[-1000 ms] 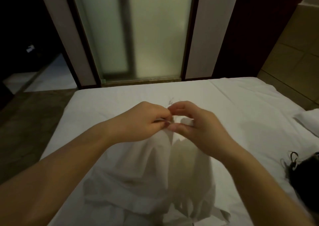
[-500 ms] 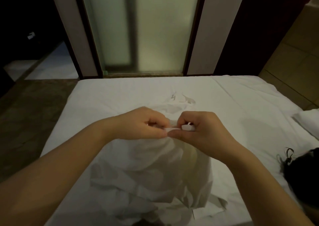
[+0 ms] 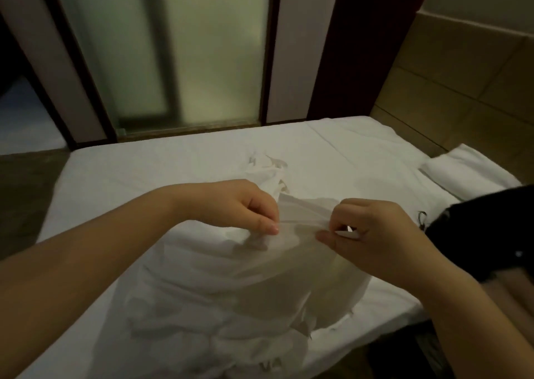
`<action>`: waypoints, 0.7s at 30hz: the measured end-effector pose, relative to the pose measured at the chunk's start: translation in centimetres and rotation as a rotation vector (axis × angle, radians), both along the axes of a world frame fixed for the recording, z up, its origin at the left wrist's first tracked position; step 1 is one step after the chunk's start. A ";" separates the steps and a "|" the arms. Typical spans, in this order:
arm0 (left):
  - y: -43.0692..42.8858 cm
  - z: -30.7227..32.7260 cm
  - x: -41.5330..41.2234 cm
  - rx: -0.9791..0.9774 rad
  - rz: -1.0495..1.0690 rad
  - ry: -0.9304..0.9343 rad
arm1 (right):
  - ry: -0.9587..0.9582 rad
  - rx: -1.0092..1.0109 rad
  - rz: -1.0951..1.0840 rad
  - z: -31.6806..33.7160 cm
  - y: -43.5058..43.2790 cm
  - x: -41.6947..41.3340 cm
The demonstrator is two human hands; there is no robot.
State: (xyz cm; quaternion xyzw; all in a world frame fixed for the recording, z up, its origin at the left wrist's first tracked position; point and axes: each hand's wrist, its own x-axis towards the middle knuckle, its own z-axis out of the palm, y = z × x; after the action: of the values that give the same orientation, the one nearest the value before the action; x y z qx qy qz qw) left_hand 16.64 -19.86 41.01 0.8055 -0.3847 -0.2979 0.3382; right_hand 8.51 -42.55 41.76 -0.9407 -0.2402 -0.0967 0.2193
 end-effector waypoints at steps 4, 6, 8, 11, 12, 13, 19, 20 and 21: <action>-2.3 -0.7 -0.3 -0.013 -0.004 0.065 | -0.123 -0.010 -0.043 -1.5 -2.2 -2.0; -3.6 -1.5 -0.5 0.006 -0.010 0.130 | -0.168 -0.037 -0.035 -2.2 -2.7 -2.9; -4.7 -2.6 -0.7 0.049 -0.037 0.127 | -0.180 -0.058 -0.035 -3.0 -3.2 -3.7; -5.7 -3.7 -0.7 0.080 -0.075 0.155 | -0.172 -0.058 -0.041 -3.7 -3.6 -4.7; -6.0 -3.9 -0.6 0.080 -0.079 0.183 | -0.169 -0.062 -0.043 -3.9 -3.7 -5.0; -6.1 -4.1 -0.5 0.078 -0.084 0.206 | -0.165 -0.069 -0.043 -4.0 -3.8 -5.2; -7.6 -3.9 0.4 -0.035 -0.034 0.048 | -0.114 -0.066 -0.040 -4.1 -3.8 -5.8; -7.9 -3.3 0.6 -0.052 -0.032 -0.004 | -0.097 -0.065 -0.038 -4.0 -3.8 -5.6; -8.1 -2.5 0.8 -0.072 -0.039 -0.074 | -0.080 -0.059 -0.040 -4.0 -3.9 -5.4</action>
State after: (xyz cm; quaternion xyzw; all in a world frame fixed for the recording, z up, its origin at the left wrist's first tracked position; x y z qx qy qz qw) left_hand 17.45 -27.92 38.49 0.7957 -0.4230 -0.2604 0.3465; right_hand 3.08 -46.41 37.74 -0.9467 -0.2327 -0.1315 0.1798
